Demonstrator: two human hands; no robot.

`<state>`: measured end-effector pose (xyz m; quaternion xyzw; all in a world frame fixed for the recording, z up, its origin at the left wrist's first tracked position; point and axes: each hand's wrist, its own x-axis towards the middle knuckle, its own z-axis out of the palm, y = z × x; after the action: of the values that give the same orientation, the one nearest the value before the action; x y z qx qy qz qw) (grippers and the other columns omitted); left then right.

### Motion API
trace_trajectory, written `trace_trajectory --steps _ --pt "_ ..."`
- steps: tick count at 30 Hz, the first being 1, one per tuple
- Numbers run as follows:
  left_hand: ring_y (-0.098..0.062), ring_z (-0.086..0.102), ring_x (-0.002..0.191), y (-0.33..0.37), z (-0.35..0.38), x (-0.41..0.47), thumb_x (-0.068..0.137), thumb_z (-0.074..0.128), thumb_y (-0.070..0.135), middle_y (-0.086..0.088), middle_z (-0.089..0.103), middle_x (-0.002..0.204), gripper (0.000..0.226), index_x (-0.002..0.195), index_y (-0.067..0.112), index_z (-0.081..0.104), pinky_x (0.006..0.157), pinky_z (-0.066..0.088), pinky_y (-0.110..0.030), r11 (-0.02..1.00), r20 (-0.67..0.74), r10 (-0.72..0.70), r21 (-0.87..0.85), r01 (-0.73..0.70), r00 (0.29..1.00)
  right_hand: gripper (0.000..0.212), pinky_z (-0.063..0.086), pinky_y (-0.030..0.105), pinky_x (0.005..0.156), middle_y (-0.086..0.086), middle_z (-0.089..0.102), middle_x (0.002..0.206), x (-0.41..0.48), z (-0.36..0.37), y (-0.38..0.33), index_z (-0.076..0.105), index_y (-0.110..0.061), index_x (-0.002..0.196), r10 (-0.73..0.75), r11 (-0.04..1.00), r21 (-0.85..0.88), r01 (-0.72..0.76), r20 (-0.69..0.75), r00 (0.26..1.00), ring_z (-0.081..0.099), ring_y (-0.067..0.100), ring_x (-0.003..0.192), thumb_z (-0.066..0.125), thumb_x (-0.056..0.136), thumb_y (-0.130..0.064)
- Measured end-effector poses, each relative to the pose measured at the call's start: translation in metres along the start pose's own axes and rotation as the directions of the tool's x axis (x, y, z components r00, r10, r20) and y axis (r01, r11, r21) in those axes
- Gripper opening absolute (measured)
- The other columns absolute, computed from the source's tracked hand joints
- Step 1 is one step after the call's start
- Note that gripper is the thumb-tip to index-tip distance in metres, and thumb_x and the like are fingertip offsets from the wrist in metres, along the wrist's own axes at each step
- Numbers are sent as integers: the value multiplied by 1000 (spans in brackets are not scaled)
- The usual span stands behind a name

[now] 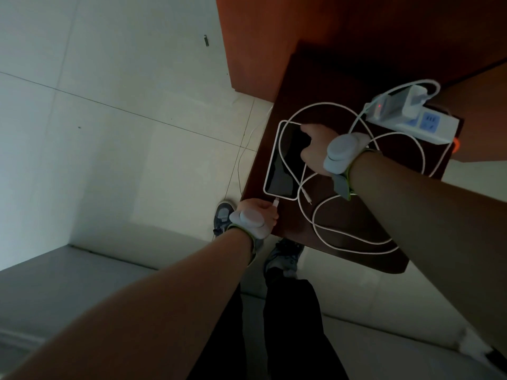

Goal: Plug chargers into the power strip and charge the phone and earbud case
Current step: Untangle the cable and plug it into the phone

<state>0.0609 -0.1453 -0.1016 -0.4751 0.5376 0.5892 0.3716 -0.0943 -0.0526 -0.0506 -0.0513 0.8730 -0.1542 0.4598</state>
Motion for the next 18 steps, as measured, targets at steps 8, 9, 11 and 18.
trace_trajectory --steps 8,9,11,18 --pt "-12 52 54 -8 6 10 93 54 12 -2 57 65 29 113 -8 59 55 47 -20 999 -58 41 -27 -42 997 68 18 33 116 11 12 158 13 5 7 14 -9 148 -30 999 -33 29 -28 999 17 28 144 49 90 -7" --pt "-13 53 53 -9 5 11 93 54 12 -2 58 65 29 112 -8 59 54 47 -20 999 -62 44 -28 -45 997 70 18 34 116 11 11 158 14 5 8 14 -10 149 -35 999 -38 35 -17 999 17 29 144 51 90 -7" --pt "-14 52 52 -10 6 12 93 54 10 -4 57 64 29 113 -10 58 50 45 -21 998 -68 40 -55 -44 997 71 19 36 116 10 12 158 15 5 11 15 -12 149 -33 998 -49 32 -26 999 17 29 144 52 88 -8" --pt "-10 56 44 -11 9 13 94 51 9 -5 56 65 31 119 -10 53 51 43 -23 994 -55 9 -106 -15 998 57 23 32 114 10 22 156 22 2 10 22 -13 148 2 999 -48 -3 -39 999 26 29 141 43 95 -17"
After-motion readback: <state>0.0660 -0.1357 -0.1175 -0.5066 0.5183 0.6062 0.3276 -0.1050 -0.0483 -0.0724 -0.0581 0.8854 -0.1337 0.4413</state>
